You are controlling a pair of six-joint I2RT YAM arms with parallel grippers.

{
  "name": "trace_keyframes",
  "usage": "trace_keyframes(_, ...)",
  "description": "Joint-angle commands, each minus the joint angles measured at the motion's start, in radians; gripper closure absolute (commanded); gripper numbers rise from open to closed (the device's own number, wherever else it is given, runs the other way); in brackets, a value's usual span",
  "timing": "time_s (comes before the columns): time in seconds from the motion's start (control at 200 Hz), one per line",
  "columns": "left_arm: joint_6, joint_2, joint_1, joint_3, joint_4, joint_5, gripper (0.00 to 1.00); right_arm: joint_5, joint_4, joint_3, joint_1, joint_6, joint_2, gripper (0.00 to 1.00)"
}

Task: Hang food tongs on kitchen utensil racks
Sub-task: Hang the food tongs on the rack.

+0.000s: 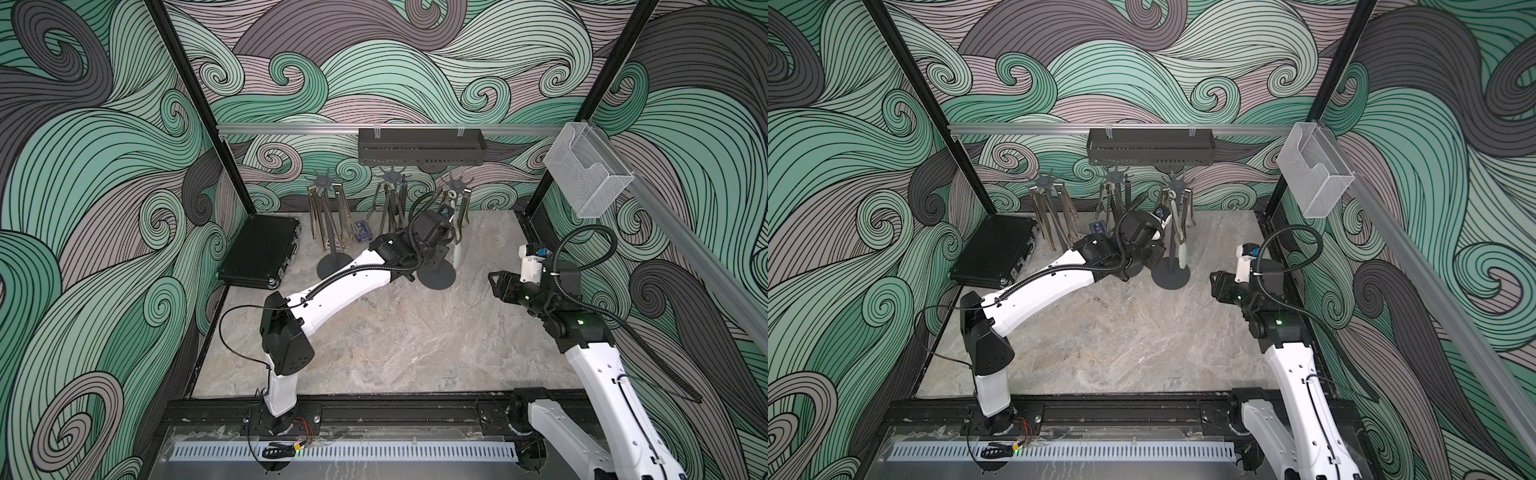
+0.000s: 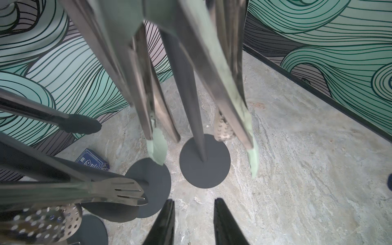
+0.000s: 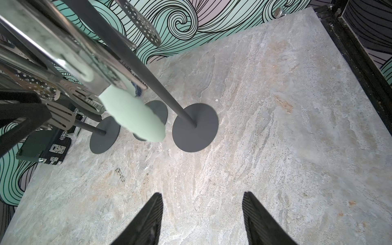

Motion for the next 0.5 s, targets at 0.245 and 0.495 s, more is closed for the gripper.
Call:
trace_keyframes(0.245,-0.010,-0.084,0.007,-0.003,-0.045,0.033,0.59,0.002,0.012,-0.004,0.004,-0.017,0.003,0.37)
trace_keyframes(0.495,-0.022,-0.342,0.018,-0.198,-0.060,-0.087,0.37,0.026,0.007,0.014,-0.005,-0.012,0.040,0.29)
